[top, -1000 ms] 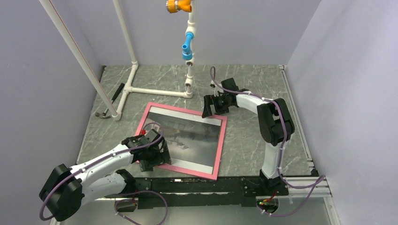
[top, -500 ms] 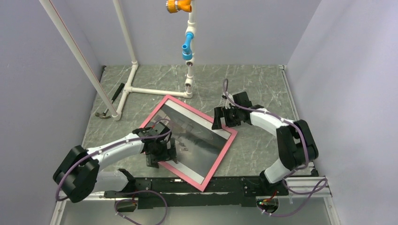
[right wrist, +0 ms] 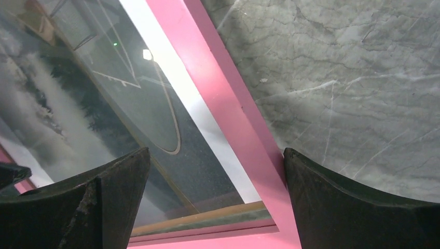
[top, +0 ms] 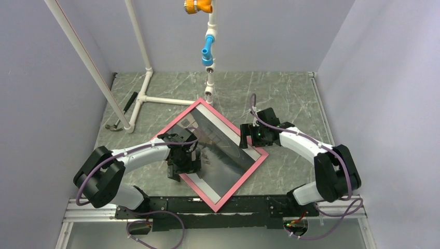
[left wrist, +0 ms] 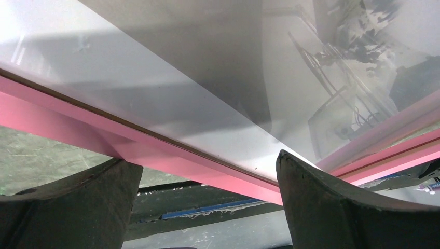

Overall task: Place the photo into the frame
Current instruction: Adjust the photo frame at the center of the board.

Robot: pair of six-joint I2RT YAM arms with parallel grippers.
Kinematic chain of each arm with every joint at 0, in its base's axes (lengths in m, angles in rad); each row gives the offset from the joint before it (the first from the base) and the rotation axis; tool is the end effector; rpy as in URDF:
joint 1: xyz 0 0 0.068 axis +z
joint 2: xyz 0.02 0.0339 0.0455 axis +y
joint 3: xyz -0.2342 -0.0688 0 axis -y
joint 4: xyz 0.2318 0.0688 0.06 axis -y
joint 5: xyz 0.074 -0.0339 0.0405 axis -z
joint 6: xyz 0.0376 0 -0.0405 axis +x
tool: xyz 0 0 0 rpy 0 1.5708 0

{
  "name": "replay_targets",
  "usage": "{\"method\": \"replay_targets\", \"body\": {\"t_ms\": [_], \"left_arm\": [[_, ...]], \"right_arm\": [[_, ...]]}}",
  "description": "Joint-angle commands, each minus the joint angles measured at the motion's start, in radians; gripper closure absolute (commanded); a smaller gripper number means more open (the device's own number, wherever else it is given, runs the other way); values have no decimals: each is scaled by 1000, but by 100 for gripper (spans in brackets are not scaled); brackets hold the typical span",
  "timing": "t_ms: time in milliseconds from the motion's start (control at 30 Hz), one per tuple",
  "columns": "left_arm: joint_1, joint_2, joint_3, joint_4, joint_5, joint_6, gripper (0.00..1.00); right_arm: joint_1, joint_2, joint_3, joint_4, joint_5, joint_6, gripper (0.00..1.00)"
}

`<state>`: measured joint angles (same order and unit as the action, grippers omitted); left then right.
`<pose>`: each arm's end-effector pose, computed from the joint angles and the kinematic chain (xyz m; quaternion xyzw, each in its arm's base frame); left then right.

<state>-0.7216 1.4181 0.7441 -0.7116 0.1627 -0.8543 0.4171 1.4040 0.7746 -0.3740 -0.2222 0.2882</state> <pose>0.1637 -0.1521 0.1380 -0.0583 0.9907 -0.1224 0.0076 0.2374 0.1142 0.1632 -0.0924 0.9501 0.1960 0.2243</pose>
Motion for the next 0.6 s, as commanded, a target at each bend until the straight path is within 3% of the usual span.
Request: {"method": "replay_targets", "body": {"t_ms": [0,133,400,567], "left_arm": [[-15,-28,62,186,15,2,1],[-7,-40,42,161,11,-1,1],[59,-127,-45,313,110,-41,2],[71,-224,-70,287,40,-90,6]], "right_arm": [[43,101,75,-199,-28,78,0],[42,182,177,-254,25,42,0],[44,306,259,-187,-142,20,0],[51,384,317,-140,-183,17,0]]}}
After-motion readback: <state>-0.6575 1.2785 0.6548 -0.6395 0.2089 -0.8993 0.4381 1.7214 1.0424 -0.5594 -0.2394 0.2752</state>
